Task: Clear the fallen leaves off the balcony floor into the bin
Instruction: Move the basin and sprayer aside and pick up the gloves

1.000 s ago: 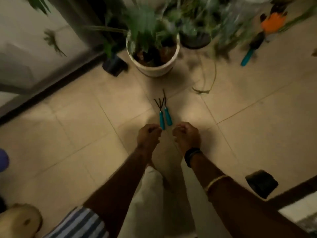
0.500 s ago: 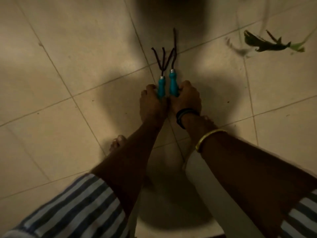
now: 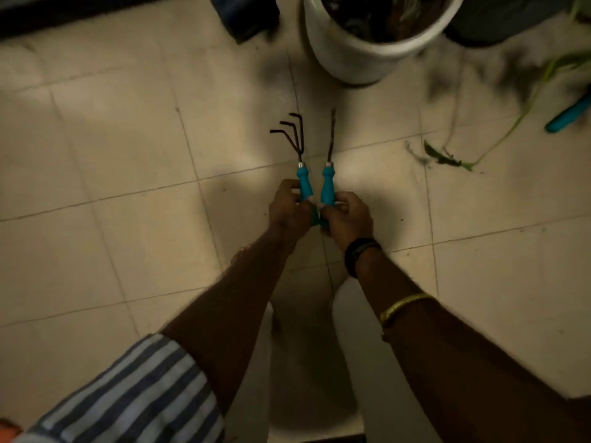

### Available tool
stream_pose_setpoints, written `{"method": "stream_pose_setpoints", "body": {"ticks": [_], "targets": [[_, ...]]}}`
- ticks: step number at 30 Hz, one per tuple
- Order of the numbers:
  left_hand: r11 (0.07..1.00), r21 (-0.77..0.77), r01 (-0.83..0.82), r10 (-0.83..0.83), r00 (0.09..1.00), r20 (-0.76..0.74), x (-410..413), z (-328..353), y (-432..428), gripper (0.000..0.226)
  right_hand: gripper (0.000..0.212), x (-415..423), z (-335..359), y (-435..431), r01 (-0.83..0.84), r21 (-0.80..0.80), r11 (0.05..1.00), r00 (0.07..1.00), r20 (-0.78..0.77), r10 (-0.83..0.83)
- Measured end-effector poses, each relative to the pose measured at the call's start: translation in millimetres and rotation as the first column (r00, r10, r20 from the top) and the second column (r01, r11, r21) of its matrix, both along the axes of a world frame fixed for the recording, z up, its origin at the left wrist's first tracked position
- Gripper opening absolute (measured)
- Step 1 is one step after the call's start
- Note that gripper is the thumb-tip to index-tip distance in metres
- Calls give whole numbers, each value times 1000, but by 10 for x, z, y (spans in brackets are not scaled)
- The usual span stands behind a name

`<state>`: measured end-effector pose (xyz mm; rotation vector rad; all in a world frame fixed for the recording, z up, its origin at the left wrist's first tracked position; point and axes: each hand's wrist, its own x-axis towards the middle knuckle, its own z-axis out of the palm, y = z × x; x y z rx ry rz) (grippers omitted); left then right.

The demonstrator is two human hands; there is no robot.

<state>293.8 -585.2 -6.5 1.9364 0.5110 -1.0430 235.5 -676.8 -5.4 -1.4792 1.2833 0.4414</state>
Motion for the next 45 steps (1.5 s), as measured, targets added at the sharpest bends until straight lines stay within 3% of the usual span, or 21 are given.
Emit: {"method": "stream_pose_setpoints", "body": {"ticks": [6, 10, 16, 22, 28, 32, 35, 38, 43, 45], "targets": [[968, -143, -204, 206, 979, -4, 36, 1220, 539, 38, 43, 131, 1236, 532, 14, 92, 996, 986, 164, -29], [869, -245, -430, 427, 902, -71, 55, 1876, 963, 34, 42, 248, 1937, 916, -82, 179, 981, 964, 263, 32], [607, -348, -714, 765, 643, 16, -95, 2635, 1674, 31, 43, 490, 2712, 1511, -335, 278, 900, 897, 385, 215], [253, -467, -847, 948, 313, -54, -362, 3042, 2545, 43, 41, 546, 3202, 2394, -497, 402, 769, 850, 401, 340], [11, -498, -867, 994, 66, -93, -757, 3260, 3613, 44, 44, 298, 3429, 3506, -574, 492, 655, 819, 371, 438], [-126, -524, -843, 991, -77, -114, -1206, 3300, 4388, 47, 41, 21, 3540, 4274, -651, 532, 542, 753, 356, 554], [-290, -546, -786, 957, -241, -162, -1571, 3328, 5015, 43, 38, -187, 3631, 4878, -700, 553, 452, 687, 350, 636], [-441, -577, -687, 893, -398, -209, -1938, 3345, 5564, 36, 38, -405, 3680, 5411, -764, 552, 335, 581, 362, 728], [-616, -634, -468, 758, -571, -314, -2434, 3306, 6276, 33, 43, -695, 3720, 6247, -820, 564, 95, 342, 350, 872], [-683, -611, -400, 682, -648, -338, -2570, 3275, 6502, 13, 43, -785, 3729, 6572, -829, 559, -4, 230, 347, 909]]}}
